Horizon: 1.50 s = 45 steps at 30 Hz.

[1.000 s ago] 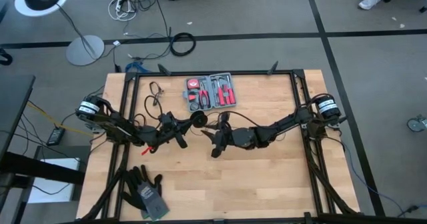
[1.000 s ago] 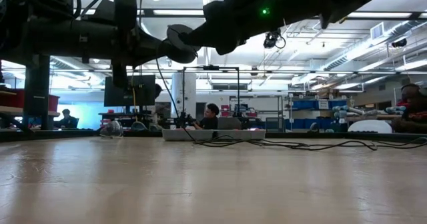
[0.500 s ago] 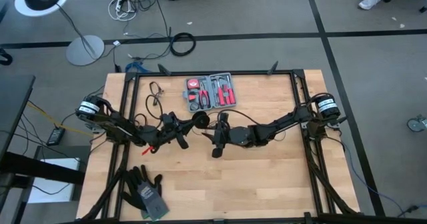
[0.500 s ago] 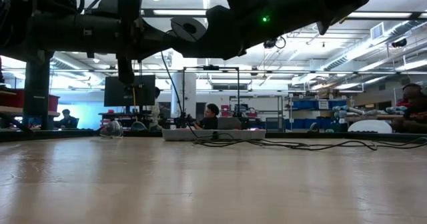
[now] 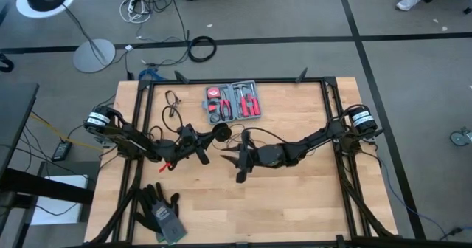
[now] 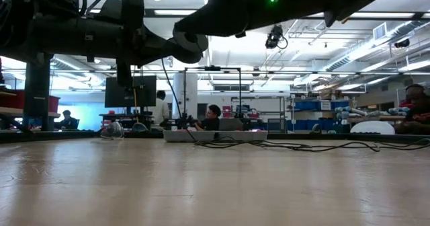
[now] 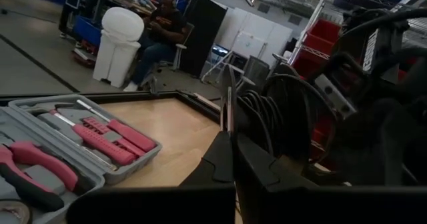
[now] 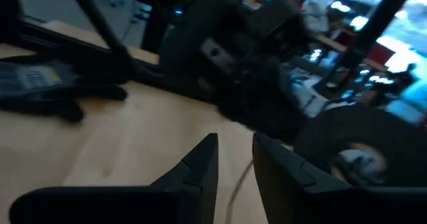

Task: Coil cords
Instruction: Coil the black wire onto the black spool

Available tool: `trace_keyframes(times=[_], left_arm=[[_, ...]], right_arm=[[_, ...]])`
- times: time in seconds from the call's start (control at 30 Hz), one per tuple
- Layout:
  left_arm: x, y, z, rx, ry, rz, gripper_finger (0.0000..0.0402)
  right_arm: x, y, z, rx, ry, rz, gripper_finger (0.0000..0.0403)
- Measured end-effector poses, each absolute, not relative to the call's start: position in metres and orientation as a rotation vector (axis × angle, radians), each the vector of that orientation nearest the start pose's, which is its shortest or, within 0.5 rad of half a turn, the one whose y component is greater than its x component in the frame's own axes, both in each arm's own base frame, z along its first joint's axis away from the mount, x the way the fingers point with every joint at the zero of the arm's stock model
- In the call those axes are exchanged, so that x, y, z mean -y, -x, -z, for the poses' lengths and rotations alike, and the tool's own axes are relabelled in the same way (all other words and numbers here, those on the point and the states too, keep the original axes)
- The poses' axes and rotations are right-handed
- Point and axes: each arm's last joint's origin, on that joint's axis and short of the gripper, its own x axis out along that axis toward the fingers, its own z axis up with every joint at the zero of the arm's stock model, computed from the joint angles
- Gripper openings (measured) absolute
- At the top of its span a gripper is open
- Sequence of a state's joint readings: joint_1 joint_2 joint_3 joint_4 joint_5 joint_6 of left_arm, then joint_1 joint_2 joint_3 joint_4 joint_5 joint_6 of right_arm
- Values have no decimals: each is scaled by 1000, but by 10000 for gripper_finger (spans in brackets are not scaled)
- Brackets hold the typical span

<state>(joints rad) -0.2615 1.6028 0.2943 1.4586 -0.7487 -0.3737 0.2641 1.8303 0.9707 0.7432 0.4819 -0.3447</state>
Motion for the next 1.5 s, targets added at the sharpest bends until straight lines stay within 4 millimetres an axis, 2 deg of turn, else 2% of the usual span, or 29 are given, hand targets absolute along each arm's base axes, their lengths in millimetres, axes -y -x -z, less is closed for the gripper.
trace_keyframes(times=[0.23,0.63,0.87,1.23,1.5], left_arm=[[43,-235,-158,208,433,-461,0],[43,-235,-158,212,438,-460,0],[43,-236,-160,222,460,-457,0],[49,-259,-171,187,438,-440,0],[50,-262,-177,217,458,-427,0]], right_arm=[[-85,-375,-204,-146,405,309,91],[-74,-377,-203,-164,398,361,91],[-73,-378,-201,-160,326,300,91],[-73,-378,-196,-196,297,252,90],[-73,-378,-193,-223,293,254,79]])
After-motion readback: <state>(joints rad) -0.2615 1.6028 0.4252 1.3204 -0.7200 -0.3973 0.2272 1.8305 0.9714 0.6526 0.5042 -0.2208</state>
